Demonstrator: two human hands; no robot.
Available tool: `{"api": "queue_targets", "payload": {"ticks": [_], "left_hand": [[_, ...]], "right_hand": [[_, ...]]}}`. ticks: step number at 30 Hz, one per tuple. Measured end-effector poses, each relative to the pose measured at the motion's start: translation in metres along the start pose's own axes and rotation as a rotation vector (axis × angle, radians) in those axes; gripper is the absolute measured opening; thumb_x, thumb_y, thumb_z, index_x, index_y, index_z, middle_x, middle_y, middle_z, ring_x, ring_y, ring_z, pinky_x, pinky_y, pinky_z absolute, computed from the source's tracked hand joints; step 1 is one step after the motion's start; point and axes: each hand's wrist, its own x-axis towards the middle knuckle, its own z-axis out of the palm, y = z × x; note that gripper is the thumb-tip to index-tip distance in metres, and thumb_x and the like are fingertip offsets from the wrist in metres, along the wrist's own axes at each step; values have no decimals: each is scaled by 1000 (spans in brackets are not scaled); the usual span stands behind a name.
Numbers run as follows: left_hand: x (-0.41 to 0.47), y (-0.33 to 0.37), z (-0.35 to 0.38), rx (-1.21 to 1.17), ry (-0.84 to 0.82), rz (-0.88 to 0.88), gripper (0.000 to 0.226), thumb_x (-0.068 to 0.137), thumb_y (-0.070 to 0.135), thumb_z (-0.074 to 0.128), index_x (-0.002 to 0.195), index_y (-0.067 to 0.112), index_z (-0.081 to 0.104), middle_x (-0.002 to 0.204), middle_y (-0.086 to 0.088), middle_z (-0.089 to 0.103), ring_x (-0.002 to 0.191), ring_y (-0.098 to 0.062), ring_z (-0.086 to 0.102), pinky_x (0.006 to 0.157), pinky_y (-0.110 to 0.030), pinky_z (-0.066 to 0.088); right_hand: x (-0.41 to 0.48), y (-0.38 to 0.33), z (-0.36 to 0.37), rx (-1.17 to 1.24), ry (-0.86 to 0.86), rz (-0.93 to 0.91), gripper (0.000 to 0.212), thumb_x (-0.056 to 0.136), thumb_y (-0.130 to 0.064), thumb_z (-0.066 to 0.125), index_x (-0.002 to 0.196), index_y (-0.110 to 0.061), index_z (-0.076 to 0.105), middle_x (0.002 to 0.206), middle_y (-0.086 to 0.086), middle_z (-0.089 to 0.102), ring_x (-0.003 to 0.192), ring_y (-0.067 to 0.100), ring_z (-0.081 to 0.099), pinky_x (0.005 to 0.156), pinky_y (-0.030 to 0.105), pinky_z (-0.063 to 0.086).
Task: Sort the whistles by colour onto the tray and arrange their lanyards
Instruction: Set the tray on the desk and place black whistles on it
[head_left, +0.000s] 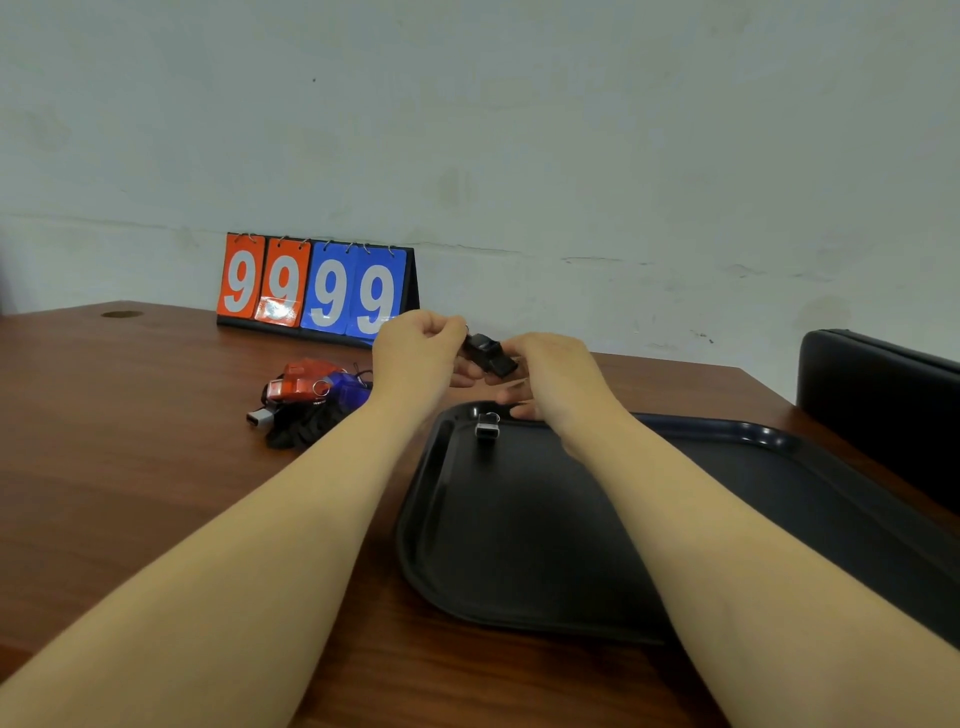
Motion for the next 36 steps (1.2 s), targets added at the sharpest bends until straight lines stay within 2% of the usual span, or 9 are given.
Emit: {"api": "queue_targets", "payload": {"ticks": [2,5,8,11,13,15,26,30,36], "left_hand": [[1,-1,-1,33,-4,23,15,91,13,55,85,2,63,61,-8,64,43,-8,61,48,-21,54],[3,-5,-1,161,28,85,17,91,19,55,84,5,64,61,-5,65,45,-6,61,54,-22,54],[5,-9,1,246,28,104,17,93,26,54,88,12,63,73,0,68,58,-10,64,54,-16,49],[5,-13,1,377,-41,63,13,93,25,50,86,19,60,79,3,69,67,-13,64,65,-24,53],[5,-14,0,471,-57,27,16,91,21,49,81,18,61,73,4,69,70,-15,64,79,-38,54],[7,-13,0,503,-51,-31,18,87,19,48,77,16,63,65,4,68,71,-16,63,83,-41,53],[5,-8,-1,593,-176,-193,25,83,21,44,84,8,65,48,7,65,79,-15,62,86,-37,49],[2,-5,0,669,-274,-244,21,75,16,49,77,4,67,78,-5,70,78,-20,60,75,-35,48],[-4,1,3,745,-365,-229,23,83,9,52,60,12,52,85,-4,65,80,-21,54,79,-37,45]], "right_hand": [[-2,1,-1,-85,-30,-64,19,93,-27,52,83,-18,66,83,0,68,64,12,60,58,25,49],[-2,5,-1,-142,-54,-111,14,92,-26,57,91,-17,68,84,-1,68,70,12,62,59,23,50],[2,8,-1,-155,30,-76,10,92,-21,58,87,-17,66,89,6,70,76,20,66,72,32,58],[8,12,-7,-188,104,116,17,91,-19,59,89,-4,64,79,17,68,68,26,67,72,41,60],[6,9,-10,-179,22,362,19,92,-16,58,102,0,57,68,13,59,56,20,62,54,29,57],[4,6,-12,-201,-43,506,25,93,-15,57,112,0,50,67,12,53,53,18,59,51,24,53],[8,8,-11,-424,-112,556,39,100,-33,42,78,-1,48,65,10,54,53,14,47,48,20,38],[11,9,-10,-438,-110,598,29,97,-26,44,82,-3,54,69,8,59,54,14,51,49,19,39],[9,9,-10,-453,-133,530,21,96,-23,48,103,-6,58,72,3,58,51,10,50,47,18,36]]}}
